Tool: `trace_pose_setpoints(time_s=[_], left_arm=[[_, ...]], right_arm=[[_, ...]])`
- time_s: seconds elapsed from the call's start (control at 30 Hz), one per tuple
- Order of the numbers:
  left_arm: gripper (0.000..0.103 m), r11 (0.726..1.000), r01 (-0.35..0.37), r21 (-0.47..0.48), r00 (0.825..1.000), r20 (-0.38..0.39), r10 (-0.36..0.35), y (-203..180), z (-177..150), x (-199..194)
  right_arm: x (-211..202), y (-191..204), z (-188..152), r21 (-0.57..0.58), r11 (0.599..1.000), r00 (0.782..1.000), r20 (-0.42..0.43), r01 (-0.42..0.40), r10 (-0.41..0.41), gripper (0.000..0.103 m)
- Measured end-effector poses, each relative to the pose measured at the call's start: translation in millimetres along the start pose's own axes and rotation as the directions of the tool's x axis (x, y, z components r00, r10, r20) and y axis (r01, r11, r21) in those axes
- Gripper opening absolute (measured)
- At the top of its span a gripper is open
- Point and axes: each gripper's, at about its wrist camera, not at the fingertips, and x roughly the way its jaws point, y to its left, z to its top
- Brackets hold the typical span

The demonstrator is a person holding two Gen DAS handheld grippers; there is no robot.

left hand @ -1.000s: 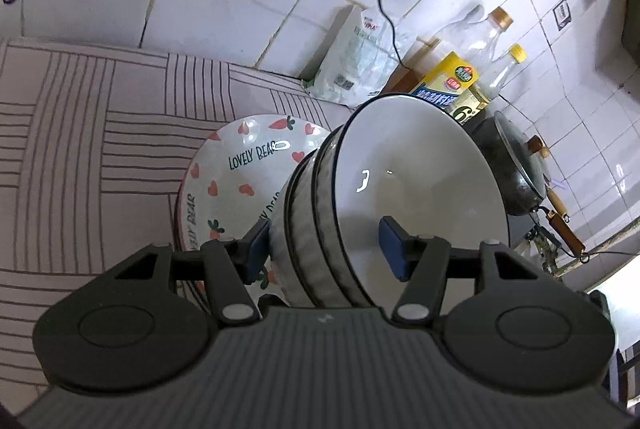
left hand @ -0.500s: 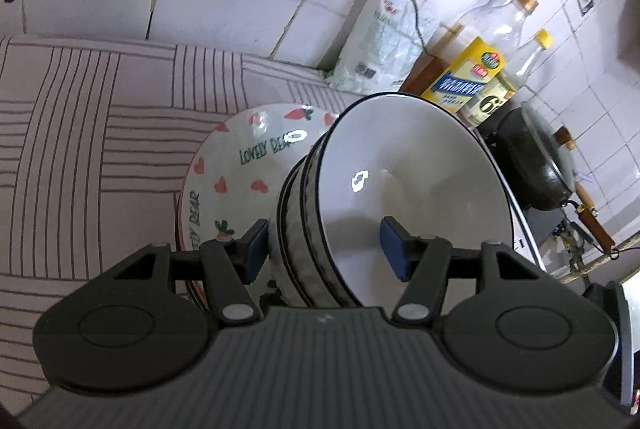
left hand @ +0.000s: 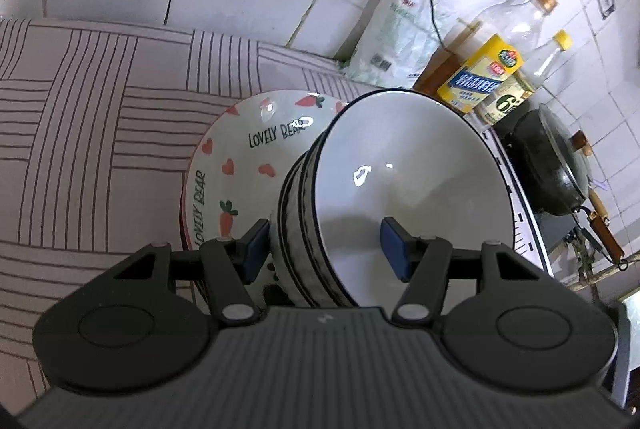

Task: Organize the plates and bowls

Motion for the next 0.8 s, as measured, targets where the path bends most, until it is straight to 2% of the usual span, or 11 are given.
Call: trace_pose_setpoints(time_s=[0.13,0.23,0.4,0.63,0.8], left_arm=[[0.060,0.996,-0.086,0.011,0.996,0.021,0.086,-9,-3,-8],[0.062,0.989,-0.147,0.010,0.988,0.041,0.146,-11,-9,-18],[0.065,0.977,-0.213,0.021,0.975,0.067,0.211,-17,-16,-40],[0.070,0.962,-0.272,0.024,0.959,0.093,0.269,-39,-27,-78],[0.074,0.957,-0.289,0.017,0.952,0.109,0.286,-61,-40,-105]], right_arm=[[-10,8,6,0.029,0.997,0.996,-0.057,0.077,-0.075,0.103],[-23,14,9,0.001,0.994,0.991,-0.069,0.113,-0.113,0.103],[-49,15,9,0.013,0.994,0.994,-0.022,0.106,-0.106,0.103],[-81,5,7,0.034,0.993,0.993,-0.010,0.115,-0.115,0.103],[-98,-13,11,0.036,0.995,0.993,-0.081,0.092,-0.089,0.103]])
